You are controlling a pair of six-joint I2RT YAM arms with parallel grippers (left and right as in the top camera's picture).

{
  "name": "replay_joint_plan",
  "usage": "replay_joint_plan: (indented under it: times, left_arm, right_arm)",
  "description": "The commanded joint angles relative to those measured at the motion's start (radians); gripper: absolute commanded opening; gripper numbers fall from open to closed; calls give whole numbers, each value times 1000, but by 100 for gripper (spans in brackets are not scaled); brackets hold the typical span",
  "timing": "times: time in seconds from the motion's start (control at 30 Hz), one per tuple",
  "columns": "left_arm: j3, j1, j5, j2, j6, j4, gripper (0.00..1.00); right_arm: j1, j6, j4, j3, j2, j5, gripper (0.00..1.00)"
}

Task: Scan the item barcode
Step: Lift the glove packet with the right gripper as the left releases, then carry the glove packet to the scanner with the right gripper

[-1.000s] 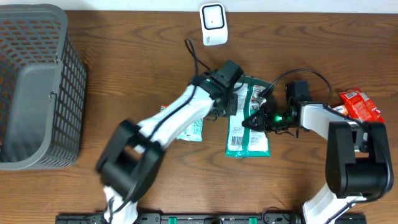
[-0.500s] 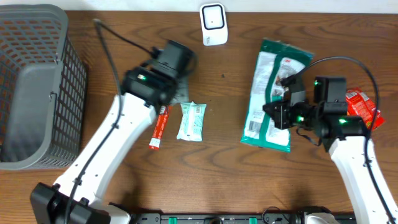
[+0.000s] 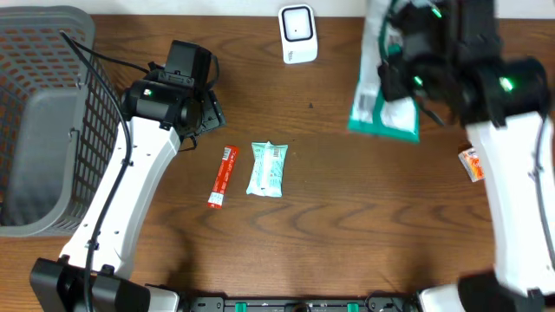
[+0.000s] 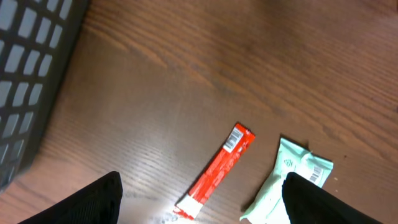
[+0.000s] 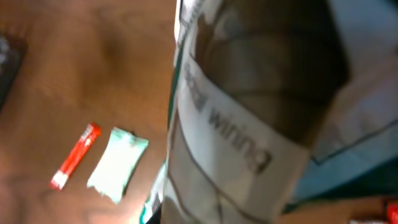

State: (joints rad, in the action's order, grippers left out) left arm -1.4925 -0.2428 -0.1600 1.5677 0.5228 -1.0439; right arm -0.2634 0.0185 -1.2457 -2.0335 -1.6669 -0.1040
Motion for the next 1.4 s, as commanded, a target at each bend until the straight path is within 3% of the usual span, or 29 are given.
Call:
replay_joint_plan:
  times: [0.0, 0.1, 0.37, 0.6, 0.8, 1.07, 1.17, 1.37]
  left_arm:
    - [-4, 2, -9, -6, -2, -3, 84]
    - [-4, 2, -9, -6, -2, -3, 84]
    - [-4, 2, -9, -6, -2, -3, 84]
    - [-4, 2, -10, -6, -2, -3, 84]
    - [-4, 2, -9, -6, -2, -3, 84]
    - [-4, 2, -10, -6, -1, -3, 84]
    - [-4, 2, -9, -6, -2, -3, 84]
    - [-4, 2, -9, -6, -2, -3, 84]
  right_arm:
    - [-80, 2, -77, -311, -209, 226, 1]
    - [-142, -52, -53, -488, -353, 349, 1]
    - [-261, -256, 164, -499, -548, 639, 1]
    - [-308, -637, 441, -499, -708, 814, 1]
    - [-307, -800, 677, -499, -811, 822, 1]
    - [-308, -1147, 1043, -499, -1014, 862, 1]
    - [-308, -1207, 1099, -499, -1051, 861, 1]
    - [-314, -1201, 1052, -498, -1062, 739, 1]
